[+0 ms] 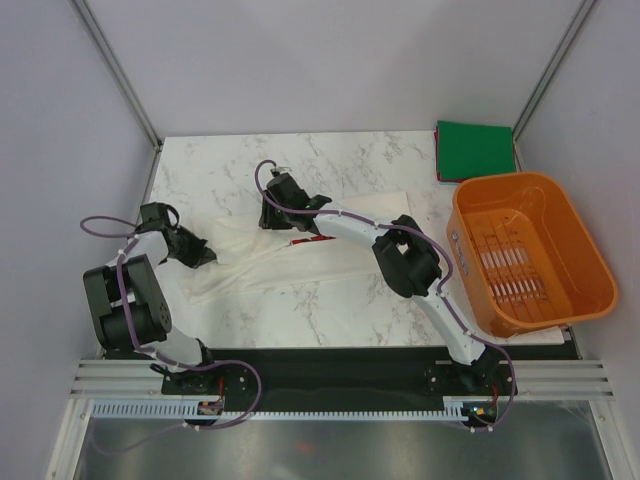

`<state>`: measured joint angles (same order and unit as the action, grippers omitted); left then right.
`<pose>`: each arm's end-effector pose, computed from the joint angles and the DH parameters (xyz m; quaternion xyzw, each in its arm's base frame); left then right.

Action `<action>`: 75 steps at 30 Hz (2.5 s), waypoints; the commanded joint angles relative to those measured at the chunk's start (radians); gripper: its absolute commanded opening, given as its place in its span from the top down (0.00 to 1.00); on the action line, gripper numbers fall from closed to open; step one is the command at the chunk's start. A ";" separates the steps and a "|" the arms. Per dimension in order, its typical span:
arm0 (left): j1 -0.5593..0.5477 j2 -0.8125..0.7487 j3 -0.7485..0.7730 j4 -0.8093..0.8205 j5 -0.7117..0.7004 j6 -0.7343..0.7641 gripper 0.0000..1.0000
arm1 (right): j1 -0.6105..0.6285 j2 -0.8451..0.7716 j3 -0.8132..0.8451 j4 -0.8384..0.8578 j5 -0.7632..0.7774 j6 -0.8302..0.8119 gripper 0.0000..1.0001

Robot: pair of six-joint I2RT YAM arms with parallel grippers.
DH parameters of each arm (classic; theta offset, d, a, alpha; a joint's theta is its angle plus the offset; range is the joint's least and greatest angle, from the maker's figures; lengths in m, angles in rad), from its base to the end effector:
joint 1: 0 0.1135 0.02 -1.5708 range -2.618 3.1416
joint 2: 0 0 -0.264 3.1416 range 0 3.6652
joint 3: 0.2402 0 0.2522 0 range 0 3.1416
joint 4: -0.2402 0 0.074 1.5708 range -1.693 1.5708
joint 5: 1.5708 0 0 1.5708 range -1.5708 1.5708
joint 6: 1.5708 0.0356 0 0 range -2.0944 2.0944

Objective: Fold and stack the t-shirts
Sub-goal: Fold the tshirt

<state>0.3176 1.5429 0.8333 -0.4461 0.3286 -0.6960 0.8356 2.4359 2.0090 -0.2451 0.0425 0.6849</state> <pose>0.2705 0.0768 0.1648 -0.4391 0.8604 -0.1954 0.1696 0.3731 0.4103 0.1697 -0.0586 0.8986 0.2854 0.3279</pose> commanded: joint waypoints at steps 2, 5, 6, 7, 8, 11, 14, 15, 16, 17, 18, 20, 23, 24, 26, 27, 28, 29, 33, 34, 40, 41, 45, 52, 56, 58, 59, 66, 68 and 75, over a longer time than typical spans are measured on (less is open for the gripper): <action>0.002 0.042 0.053 0.066 0.047 -0.080 0.98 | -0.009 -0.028 0.037 0.040 0.004 -0.007 0.56; 0.001 0.075 0.092 0.075 0.010 -0.092 0.98 | -0.021 -0.023 0.043 0.052 -0.009 -0.005 0.56; 0.001 0.080 0.098 0.078 0.004 -0.096 0.98 | -0.024 -0.024 0.040 0.053 -0.012 -0.016 0.56; 0.001 0.085 0.101 0.081 0.000 -0.099 0.98 | -0.026 -0.028 0.036 0.055 -0.015 -0.025 0.56; 0.001 0.086 0.101 0.087 -0.003 -0.105 0.98 | -0.029 -0.031 0.033 0.061 -0.018 -0.034 0.56; 0.001 0.092 0.105 0.098 -0.007 -0.094 0.98 | -0.042 -0.041 0.007 0.085 -0.070 -0.070 0.56; 0.002 0.111 0.110 0.101 0.007 -0.071 0.98 | -0.049 -0.064 -0.038 0.130 -0.136 -0.137 0.55; 0.003 0.111 0.110 0.101 0.009 -0.066 0.98 | -0.052 -0.077 -0.059 0.144 -0.156 -0.163 0.55; 0.003 0.112 0.109 0.103 0.009 -0.063 0.98 | -0.053 -0.083 -0.065 0.156 -0.217 -0.189 0.55; 0.002 0.108 0.107 0.103 0.007 -0.060 0.98 | -0.053 -0.084 -0.069 0.170 -0.249 -0.253 0.55; 0.001 0.103 0.107 0.103 0.007 -0.057 0.98 | -0.053 -0.089 -0.072 0.174 -0.291 -0.287 0.55; 0.003 0.092 0.109 0.101 0.003 -0.054 0.98 | -0.055 -0.089 -0.075 0.176 -0.389 -0.378 0.55; 0.001 0.069 0.105 0.099 -0.003 -0.057 0.98 | -0.059 -0.089 -0.087 0.176 -0.464 -0.456 0.52; 0.001 0.066 0.105 0.101 -0.005 -0.059 0.98 | -0.069 -0.086 -0.092 0.176 -0.481 -0.470 0.51; 0.001 0.063 0.107 0.098 -0.005 -0.059 0.98 | -0.075 -0.078 -0.095 0.179 -0.522 -0.511 0.50; 0.001 0.063 0.105 0.099 -0.003 -0.060 0.98 | -0.078 -0.071 -0.096 0.178 -0.530 -0.525 0.49; 0.001 0.066 0.107 0.099 -0.005 -0.065 0.98 | -0.078 -0.066 -0.098 0.176 -0.538 -0.538 0.49; 0.003 0.069 0.107 0.099 0.000 -0.065 0.98 | -0.082 -0.063 -0.096 0.178 -0.552 -0.551 0.48; 0.001 0.071 0.113 0.098 0.006 -0.057 0.98 | -0.090 -0.049 -0.093 0.167 -0.598 -0.632 0.48; 0.001 0.066 0.116 0.099 -0.003 -0.053 0.98 | -0.090 -0.049 -0.093 0.158 -0.596 -0.645 0.48; 0.003 0.053 0.121 0.099 0.003 -0.057 0.98 | -0.090 -0.005 -0.040 0.138 -0.616 -0.670 0.51; 0.002 0.049 0.121 0.099 0.003 -0.057 0.98 | -0.089 0.012 -0.017 0.136 -0.625 -0.668 0.51; 0.001 0.040 0.118 0.099 0.003 -0.060 0.98 | -0.089 0.043 0.022 0.130 -0.641 -0.668 0.51; 0.002 0.057 0.115 0.099 0.001 -0.065 0.98 | -0.089 0.064 0.047 0.113 -0.633 -0.677 0.52; 0.003 0.077 0.115 0.099 -0.011 -0.063 0.98 | -0.089 0.069 0.051 0.110 -0.635 -0.677 0.54; 0.002 0.091 0.118 0.098 -0.026 -0.062 0.98 | -0.089 0.069 0.056 0.110 -0.633 -0.677 0.60; 0.001 0.095 0.118 0.099 -0.033 -0.062 0.98 | -0.089 0.071 0.057 0.110 -0.621 -0.677 0.72; 0.001 0.140 0.121 0.092 -0.112 -0.076 0.98 | -0.102 0.035 0.017 0.157 -0.532 -0.622 1.00; 0.001 0.146 0.116 0.089 -0.149 -0.077 0.98 | -0.112 0.023 -0.009 0.181 -0.515 -0.566 1.00; 0.001 0.151 0.113 0.072 -0.191 -0.077 0.98 | -0.127 -0.015 -0.102 0.297 -0.435 -0.446 1.00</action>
<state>0.3164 1.6844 0.9268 -0.3653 0.2234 -0.7612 0.7189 2.4977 1.9339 -0.0364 -0.4461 0.1711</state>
